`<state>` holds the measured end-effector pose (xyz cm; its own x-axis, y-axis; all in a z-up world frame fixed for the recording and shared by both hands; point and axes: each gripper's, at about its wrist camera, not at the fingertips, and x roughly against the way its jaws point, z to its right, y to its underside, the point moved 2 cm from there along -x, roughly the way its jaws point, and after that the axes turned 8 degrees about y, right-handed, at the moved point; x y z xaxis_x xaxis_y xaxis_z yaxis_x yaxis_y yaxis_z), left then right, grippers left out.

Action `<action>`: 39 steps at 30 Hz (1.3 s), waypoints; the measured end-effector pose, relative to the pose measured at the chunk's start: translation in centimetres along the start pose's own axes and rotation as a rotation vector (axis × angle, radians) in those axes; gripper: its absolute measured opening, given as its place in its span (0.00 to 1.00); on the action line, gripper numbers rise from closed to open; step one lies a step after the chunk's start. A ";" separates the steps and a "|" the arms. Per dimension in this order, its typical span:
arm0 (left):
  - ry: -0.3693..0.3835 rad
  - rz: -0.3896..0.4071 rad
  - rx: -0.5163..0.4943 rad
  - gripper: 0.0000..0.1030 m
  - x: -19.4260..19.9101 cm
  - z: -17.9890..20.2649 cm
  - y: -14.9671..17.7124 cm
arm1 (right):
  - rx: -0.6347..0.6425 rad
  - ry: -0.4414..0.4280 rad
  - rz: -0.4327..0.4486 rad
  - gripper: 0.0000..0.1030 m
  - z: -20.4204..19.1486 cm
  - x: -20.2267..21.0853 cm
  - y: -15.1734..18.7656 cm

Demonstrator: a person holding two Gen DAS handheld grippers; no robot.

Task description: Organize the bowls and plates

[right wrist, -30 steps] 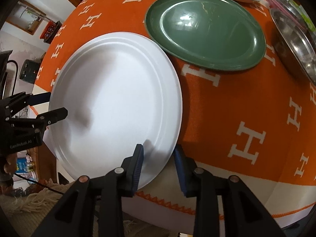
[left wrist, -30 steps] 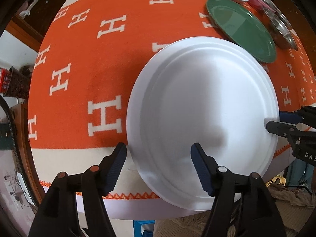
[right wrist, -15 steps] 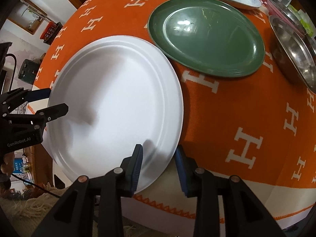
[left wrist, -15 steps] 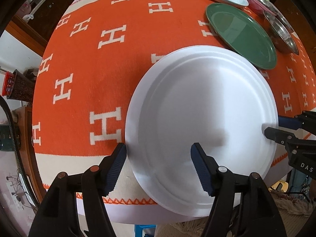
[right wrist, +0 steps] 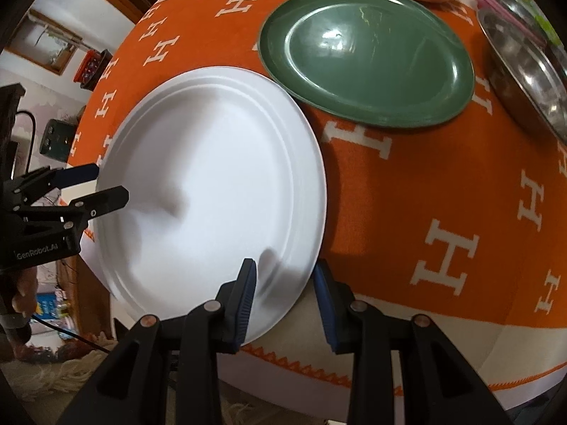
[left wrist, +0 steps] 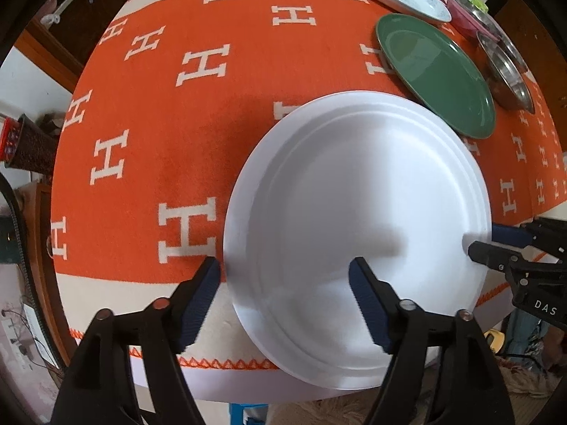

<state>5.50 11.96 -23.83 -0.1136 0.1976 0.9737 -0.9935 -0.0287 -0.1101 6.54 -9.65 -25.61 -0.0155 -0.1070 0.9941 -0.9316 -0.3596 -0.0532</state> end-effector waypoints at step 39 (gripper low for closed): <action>0.014 0.310 -0.225 0.78 12.9 8.5 -7.0 | -0.098 0.020 0.307 0.33 4.1 12.6 -2.1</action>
<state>11.06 6.36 -8.78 -0.4078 0.2268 0.8845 -0.8881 0.1265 -0.4419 9.81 -14.03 -13.33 -0.3074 -0.1779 0.9348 -0.9127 -0.2226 -0.3426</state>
